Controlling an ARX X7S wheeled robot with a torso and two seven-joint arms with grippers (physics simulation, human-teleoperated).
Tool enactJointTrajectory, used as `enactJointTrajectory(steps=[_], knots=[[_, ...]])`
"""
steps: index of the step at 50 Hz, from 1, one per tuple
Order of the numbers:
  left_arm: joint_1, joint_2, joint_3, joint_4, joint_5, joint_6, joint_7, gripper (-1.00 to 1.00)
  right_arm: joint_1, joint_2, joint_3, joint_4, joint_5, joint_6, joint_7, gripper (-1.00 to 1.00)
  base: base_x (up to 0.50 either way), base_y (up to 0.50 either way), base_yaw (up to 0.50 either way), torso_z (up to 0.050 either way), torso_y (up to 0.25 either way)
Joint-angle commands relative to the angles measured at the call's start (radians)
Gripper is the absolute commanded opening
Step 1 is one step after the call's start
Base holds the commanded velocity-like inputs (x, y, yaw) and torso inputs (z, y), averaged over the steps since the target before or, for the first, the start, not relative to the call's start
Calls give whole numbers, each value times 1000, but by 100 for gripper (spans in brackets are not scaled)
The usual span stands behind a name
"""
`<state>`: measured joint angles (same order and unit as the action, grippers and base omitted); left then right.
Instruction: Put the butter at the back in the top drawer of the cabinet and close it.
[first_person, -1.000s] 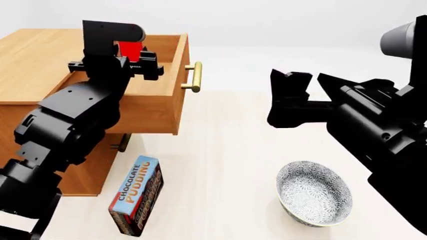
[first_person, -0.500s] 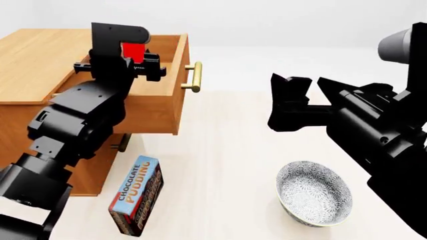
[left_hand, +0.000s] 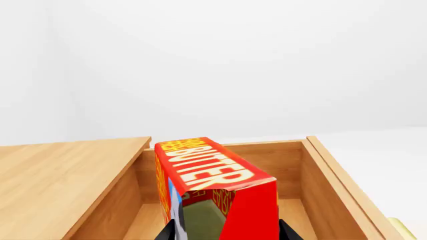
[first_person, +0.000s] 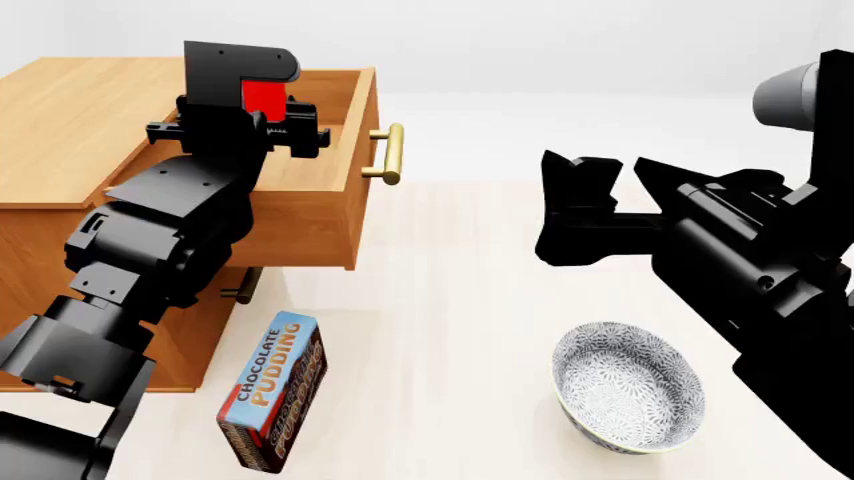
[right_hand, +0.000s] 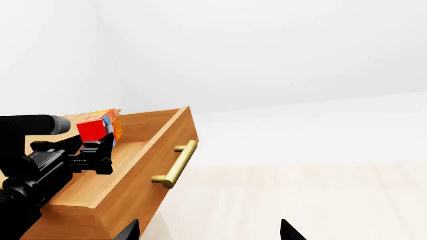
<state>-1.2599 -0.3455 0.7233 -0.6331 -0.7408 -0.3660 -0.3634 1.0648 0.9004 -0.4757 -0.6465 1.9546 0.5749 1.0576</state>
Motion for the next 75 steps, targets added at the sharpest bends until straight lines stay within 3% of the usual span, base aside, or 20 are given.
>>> enactJointTrajectory(steps=[1, 36, 37, 54, 75], knots=[[-22, 5, -13, -10, 26, -3, -13, -100, -7, 0, 0, 0, -4, -2, -3, 100, 0, 0, 0, 0, 10], [-37, 25, -12, -97, -5, -75, 18, -100, -4, -4, -6, -7, 2, -3, 7, 100, 2, 0, 0, 0, 0], [-38, 27, -12, -99, -5, -78, 14, 100, -4, -4, -6, -7, 3, -3, 7, 100, 0, 0, -2, 0, 0], [-43, 6, -22, -36, -23, -118, -15, 100, 8, -3, -8, -10, 14, -1, 15, 100, 0, 0, 0, 0, 0], [-42, -137, -68, 470, -78, -208, -205, 100, -15, -11, -10, -11, -7, -9, -6, 100, 0, 0, 0, 0, 0]])
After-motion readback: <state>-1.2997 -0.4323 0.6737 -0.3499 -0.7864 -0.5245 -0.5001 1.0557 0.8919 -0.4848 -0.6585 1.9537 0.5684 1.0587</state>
